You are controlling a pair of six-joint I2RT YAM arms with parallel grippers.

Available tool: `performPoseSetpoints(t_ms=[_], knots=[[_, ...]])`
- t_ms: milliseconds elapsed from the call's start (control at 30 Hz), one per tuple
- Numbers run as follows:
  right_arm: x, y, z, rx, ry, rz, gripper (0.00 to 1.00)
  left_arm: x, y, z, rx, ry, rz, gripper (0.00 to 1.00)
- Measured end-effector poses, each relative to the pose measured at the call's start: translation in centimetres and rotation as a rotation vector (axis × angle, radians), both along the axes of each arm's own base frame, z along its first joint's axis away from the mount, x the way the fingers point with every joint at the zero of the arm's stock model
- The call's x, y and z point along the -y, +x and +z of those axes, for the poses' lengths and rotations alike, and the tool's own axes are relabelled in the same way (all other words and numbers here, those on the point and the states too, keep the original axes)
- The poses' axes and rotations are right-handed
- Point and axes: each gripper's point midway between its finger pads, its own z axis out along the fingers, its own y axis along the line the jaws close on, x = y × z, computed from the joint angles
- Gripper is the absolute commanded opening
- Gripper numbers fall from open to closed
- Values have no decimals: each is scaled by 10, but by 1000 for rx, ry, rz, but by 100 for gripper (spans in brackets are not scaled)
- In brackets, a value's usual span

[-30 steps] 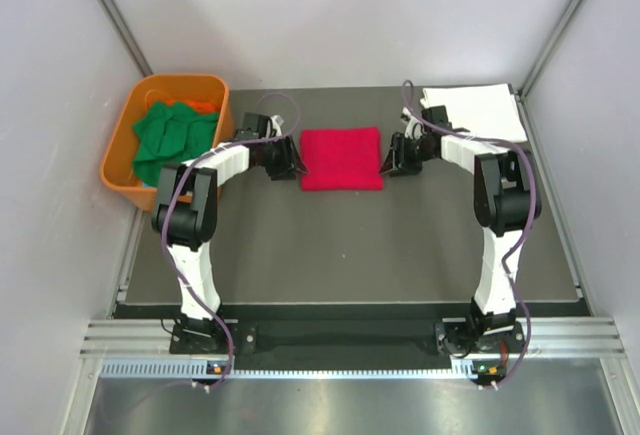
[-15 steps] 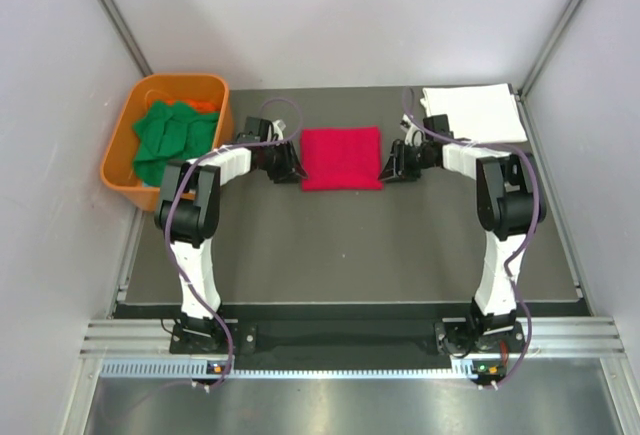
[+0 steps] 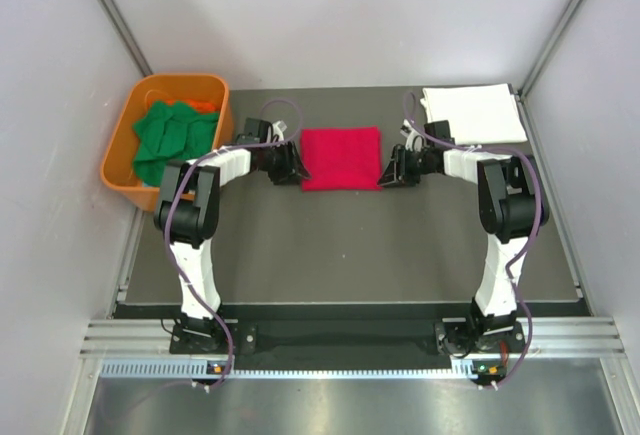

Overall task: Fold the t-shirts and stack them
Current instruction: Neatly place the folded tshirt to the corner

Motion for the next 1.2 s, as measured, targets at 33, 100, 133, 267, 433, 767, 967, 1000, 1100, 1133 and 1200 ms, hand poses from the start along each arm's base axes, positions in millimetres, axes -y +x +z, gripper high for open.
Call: performPoseSetpoints(t_ms=[33, 100, 133, 267, 433, 767, 967, 1000, 1100, 1133, 1200], knots=[[0, 0, 0, 0, 0, 0, 38, 1, -1, 0, -4, -5, -2, 52], [0, 0, 0, -1, 1, 0, 38, 2, -3, 0, -11, -14, -5, 51], [0, 0, 0, -1, 1, 0, 38, 3, -4, 0, -16, -20, -7, 49], [0, 0, 0, -2, 2, 1, 25, 4, -10, -3, -37, -36, -9, 31], [-2, -1, 2, -6, 17, 4, 0, 2, -18, -10, -73, -27, 0, 0], [3, -58, -4, -69, 15, -35, 0, -9, -49, -10, -138, 85, 35, 0], [7, -106, -9, -97, -26, -75, 0, -11, -95, -15, -210, 131, 14, 3], [8, -114, -11, -100, -32, -80, 0, -11, -102, -16, -218, 147, 9, 14], [12, -138, -15, -117, -49, -98, 14, -12, -118, -15, -236, 194, 0, 25], [15, -144, -16, -125, -60, -110, 19, -16, -121, -15, -241, 218, 4, 32], [20, -150, -13, -118, -74, -128, 32, -24, -123, -14, -245, 256, 20, 38]])
